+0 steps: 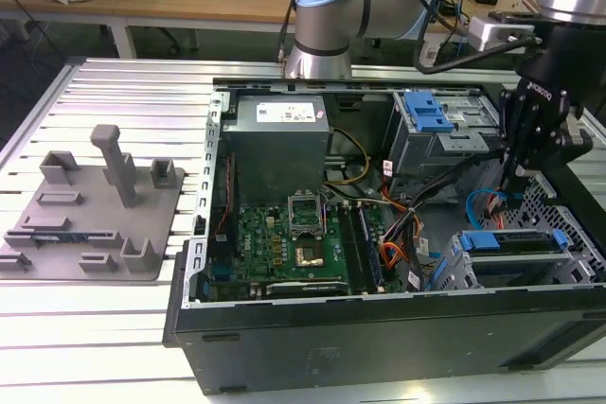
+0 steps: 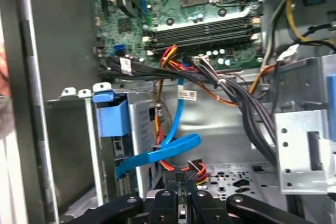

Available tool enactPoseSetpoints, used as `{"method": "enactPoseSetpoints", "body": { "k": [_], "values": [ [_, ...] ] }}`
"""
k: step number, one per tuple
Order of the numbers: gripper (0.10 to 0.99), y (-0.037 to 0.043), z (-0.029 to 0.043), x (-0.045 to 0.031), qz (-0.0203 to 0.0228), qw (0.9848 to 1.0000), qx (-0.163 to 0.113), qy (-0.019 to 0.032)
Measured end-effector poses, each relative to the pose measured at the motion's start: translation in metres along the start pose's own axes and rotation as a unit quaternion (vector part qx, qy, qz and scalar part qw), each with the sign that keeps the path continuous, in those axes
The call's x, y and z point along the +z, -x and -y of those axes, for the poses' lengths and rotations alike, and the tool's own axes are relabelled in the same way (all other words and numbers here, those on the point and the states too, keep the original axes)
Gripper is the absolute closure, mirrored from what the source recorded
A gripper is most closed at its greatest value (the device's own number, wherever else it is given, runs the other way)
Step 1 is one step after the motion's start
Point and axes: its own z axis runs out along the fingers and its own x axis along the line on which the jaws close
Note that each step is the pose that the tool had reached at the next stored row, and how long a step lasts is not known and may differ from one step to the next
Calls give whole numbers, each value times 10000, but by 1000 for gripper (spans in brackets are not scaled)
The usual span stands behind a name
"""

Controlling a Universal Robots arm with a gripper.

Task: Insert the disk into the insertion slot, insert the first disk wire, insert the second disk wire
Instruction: 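Insert the first disk wire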

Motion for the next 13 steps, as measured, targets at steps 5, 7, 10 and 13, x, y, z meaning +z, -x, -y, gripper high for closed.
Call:
{"method": "enactPoseSetpoints", "body": {
  "k": [5, 7, 10, 13],
  "values": [
    [922, -103, 68, -38, 156, 9996, -44, 234],
    [922, -143, 97, -40, 272, 9993, -45, 244],
    [922, -248, 123, -19, 349, 9991, -45, 251],
    [922, -342, 146, 1, 364, 9990, -62, 249]
  ]
}}
